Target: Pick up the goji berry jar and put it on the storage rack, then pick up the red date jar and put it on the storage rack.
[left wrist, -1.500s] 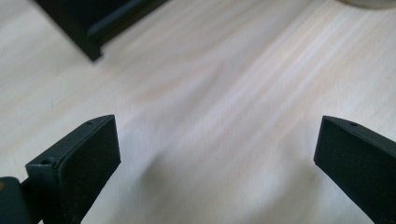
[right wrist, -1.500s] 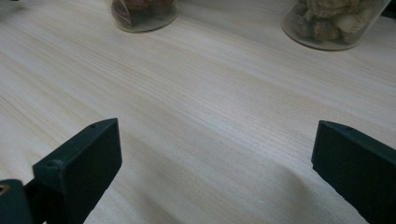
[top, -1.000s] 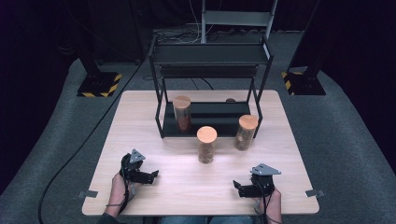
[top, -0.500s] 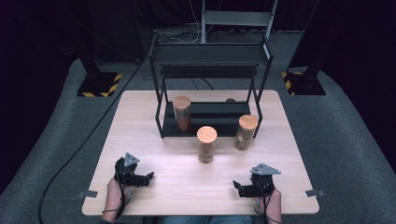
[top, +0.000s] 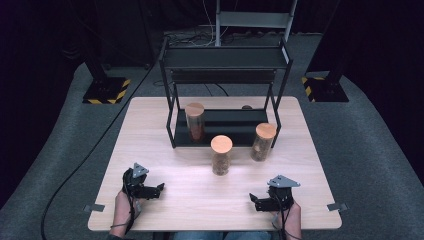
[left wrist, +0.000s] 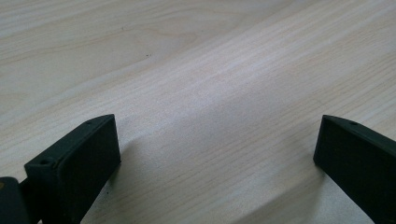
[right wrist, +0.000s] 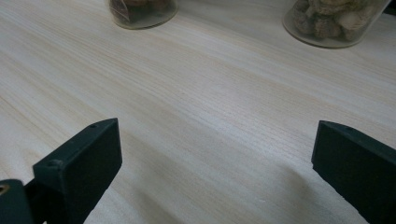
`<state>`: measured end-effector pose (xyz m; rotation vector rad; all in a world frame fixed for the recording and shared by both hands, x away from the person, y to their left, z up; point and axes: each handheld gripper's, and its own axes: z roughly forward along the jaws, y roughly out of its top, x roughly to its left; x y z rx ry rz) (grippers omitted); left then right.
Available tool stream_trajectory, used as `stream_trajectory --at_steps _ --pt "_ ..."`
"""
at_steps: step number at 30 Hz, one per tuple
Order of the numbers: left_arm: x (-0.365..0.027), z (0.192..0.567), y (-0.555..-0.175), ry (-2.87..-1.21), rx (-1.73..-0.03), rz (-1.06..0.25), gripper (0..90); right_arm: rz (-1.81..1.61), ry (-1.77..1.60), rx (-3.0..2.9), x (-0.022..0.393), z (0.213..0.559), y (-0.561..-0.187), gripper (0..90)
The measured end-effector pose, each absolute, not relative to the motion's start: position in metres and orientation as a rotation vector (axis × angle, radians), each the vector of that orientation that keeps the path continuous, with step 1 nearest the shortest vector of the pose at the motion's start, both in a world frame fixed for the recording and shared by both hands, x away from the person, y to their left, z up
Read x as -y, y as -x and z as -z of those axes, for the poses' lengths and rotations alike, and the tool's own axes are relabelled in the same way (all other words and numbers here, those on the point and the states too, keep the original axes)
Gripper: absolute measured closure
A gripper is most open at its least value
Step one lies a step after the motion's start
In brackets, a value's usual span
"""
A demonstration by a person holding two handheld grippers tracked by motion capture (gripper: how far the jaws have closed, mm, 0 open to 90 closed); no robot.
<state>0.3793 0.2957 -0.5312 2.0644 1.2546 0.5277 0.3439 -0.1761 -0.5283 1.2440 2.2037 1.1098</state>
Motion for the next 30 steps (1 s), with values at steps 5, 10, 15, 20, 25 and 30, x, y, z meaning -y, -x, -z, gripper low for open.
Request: stream_trajectory --at_steps 5,10,15,20,25,30 --pt "-0.2958 0.5312 -0.3793 -2.064 -1.255 -0.528 0.0 -1.101 -1.242 -2.203 0.1755 0.5283 -0.3439 0.6" --pt "-0.2958 0.5312 -0.3793 -2.065 -1.254 -0.528 0.0 -1.097 -1.242 -2.196 0.1753 0.5284 -0.3436 0.7" --pt "-0.2957 0.5312 -0.3792 -2.065 -1.254 -0.528 0.0 -1.088 -1.242 -2.195 0.1747 0.5284 -0.3433 0.7" --pt "-0.2958 0.5312 -0.3792 -2.065 -1.254 -0.528 0.0 -1.072 -1.239 -2.196 0.1736 0.5285 -0.3432 0.7" --pt "-0.2958 0.5312 -0.3793 -2.064 -1.255 -0.528 0.0 -1.059 -1.235 -2.207 0.1723 0.5288 -0.3438 0.7" --pt "-0.2958 0.5312 -0.3792 -2.063 -1.257 -0.530 0.0 -1.038 -1.217 -2.203 0.1704 0.5287 -0.3425 0.6"
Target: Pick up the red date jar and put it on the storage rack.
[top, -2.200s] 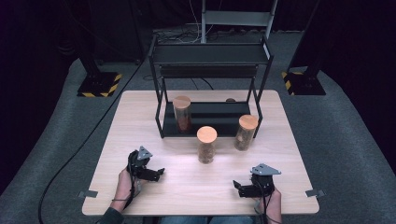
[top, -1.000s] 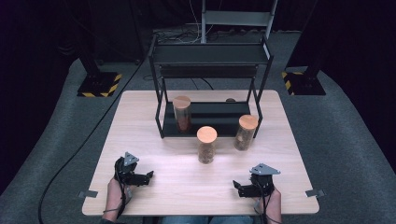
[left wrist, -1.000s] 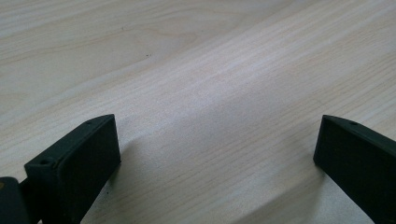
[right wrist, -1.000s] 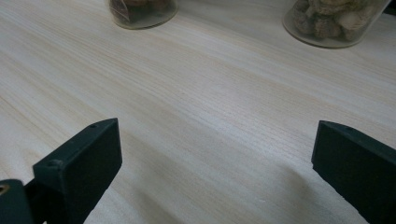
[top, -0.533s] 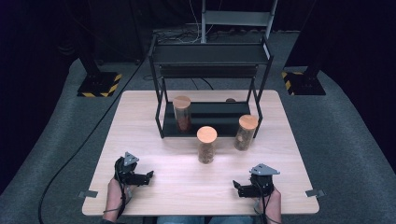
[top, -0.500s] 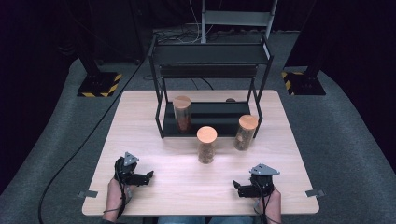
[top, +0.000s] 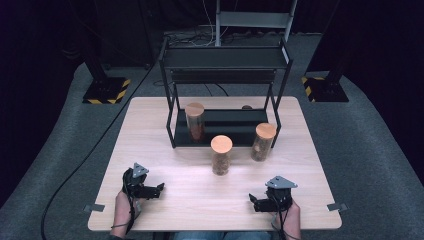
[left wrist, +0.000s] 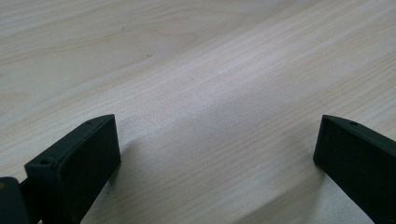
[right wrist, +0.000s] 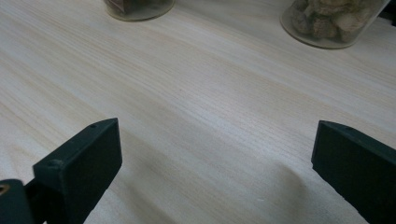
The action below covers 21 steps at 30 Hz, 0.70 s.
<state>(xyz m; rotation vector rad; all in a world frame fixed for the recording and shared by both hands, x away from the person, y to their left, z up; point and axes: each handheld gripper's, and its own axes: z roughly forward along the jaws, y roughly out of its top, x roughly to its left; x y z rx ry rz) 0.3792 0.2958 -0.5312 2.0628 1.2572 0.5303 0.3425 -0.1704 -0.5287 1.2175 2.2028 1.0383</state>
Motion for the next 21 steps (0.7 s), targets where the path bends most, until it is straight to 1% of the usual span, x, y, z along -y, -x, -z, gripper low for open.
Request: stream_trajectory --at_steps 11,17,21 --pt "-0.296 0.531 -0.379 -2.063 -1.256 -0.536 0.0 -0.996 -1.179 -2.188 0.160 0.528 -0.343 0.0" --pt "-0.296 0.531 -0.379 -2.057 -1.262 -0.533 0.0 -1.032 -1.103 -2.210 0.133 0.518 -0.358 0.0" --pt "-0.296 0.531 -0.380 -2.058 -1.264 -0.533 0.0 -1.099 -1.045 -2.201 0.108 0.508 -0.377 0.0"
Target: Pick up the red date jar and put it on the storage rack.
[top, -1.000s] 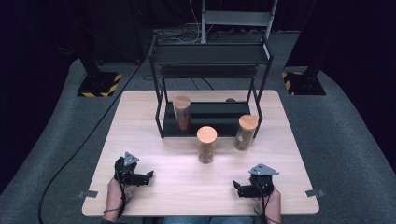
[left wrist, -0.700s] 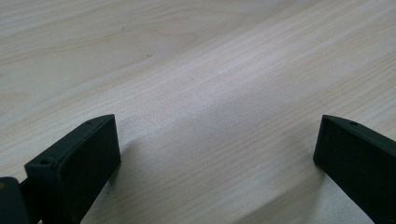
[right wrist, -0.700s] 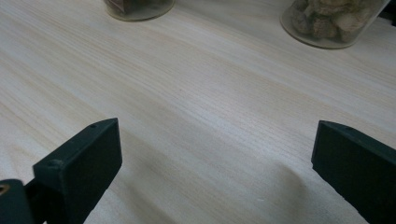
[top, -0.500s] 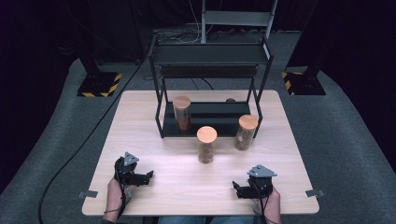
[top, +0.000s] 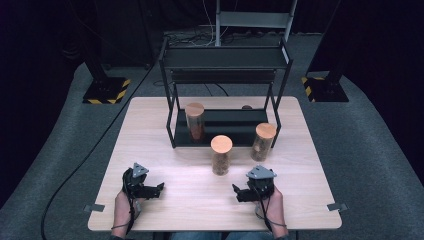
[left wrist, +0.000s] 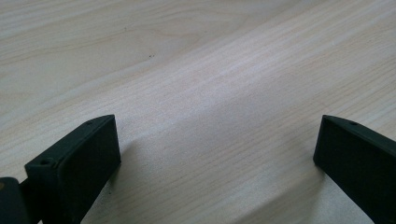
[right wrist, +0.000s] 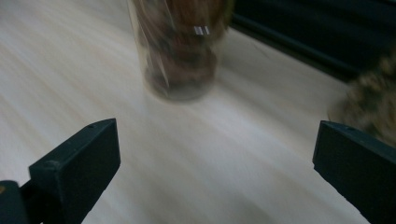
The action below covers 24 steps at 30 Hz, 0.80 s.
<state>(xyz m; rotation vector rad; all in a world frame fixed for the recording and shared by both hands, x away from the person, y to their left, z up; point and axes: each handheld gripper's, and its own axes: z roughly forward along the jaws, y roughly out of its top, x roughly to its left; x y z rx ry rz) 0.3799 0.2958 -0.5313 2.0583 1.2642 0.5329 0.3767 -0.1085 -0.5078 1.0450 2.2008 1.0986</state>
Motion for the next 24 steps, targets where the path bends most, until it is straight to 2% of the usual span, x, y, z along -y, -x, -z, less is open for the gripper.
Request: stream_trajectory --at_steps 11,24 --pt "-0.296 0.531 -0.381 -2.058 -1.269 -0.534 0.0 -1.233 -0.946 -2.115 0.058 0.507 -0.412 0.0" --pt "-0.296 0.531 -0.381 -2.053 -1.273 -0.536 0.0 -1.361 -0.948 -2.074 0.052 0.511 -0.426 0.0"
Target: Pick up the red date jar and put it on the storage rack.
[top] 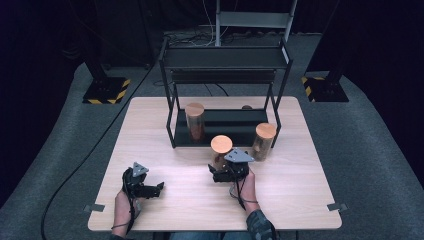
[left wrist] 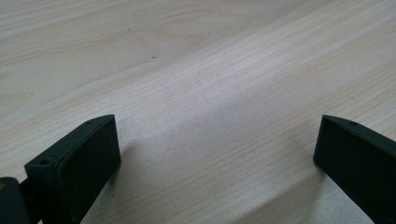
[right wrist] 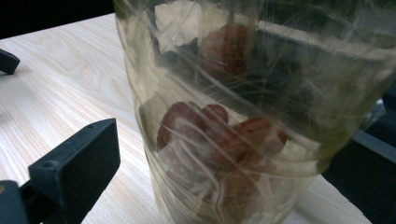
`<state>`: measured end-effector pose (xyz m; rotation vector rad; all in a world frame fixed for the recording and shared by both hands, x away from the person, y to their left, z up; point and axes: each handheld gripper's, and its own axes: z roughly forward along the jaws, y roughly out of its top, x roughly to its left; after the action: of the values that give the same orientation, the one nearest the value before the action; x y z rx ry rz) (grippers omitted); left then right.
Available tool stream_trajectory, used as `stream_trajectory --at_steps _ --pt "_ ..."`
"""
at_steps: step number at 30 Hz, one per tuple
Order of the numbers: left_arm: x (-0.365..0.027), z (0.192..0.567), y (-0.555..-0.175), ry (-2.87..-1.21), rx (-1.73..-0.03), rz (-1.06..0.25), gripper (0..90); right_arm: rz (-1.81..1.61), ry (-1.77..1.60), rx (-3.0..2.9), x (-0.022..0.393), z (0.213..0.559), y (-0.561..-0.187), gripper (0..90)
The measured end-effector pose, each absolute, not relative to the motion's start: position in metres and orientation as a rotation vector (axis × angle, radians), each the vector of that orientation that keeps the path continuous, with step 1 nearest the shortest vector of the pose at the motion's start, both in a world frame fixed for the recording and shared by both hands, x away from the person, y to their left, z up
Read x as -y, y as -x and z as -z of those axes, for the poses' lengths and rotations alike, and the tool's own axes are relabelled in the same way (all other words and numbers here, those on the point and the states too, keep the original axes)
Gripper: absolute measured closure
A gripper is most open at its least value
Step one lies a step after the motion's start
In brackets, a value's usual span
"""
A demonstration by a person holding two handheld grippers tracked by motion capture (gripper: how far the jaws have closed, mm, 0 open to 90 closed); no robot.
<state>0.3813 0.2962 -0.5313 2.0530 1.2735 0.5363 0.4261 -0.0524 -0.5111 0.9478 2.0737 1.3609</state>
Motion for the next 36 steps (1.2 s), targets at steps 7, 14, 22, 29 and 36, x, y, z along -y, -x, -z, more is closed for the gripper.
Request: stream_trajectory --at_steps 7,14,22,29,36 --pt "-0.2962 0.5313 -0.3813 -2.053 -1.273 -0.536 0.0 -1.375 -0.942 -2.067 0.0512 0.5117 -0.4274 0.0" --pt "-0.2961 0.5314 -0.3813 -2.050 -1.276 -0.537 0.0 -1.380 -0.999 -2.053 0.0548 0.5129 -0.4293 14.2" --pt "-0.2966 0.5312 -0.3814 -2.052 -1.282 -0.541 0.0 -1.375 -0.983 -2.051 0.0541 0.5125 -0.4275 23.8" --pt "-0.2966 0.5312 -0.3814 -2.051 -1.282 -0.541 0.0 -1.365 -0.992 -2.045 0.0544 0.5117 -0.4273 24.1" --pt "-0.2966 0.5312 -0.3814 -2.050 -1.282 -0.540 0.0 -1.348 -1.001 -2.037 0.0550 0.5108 -0.4263 24.1"
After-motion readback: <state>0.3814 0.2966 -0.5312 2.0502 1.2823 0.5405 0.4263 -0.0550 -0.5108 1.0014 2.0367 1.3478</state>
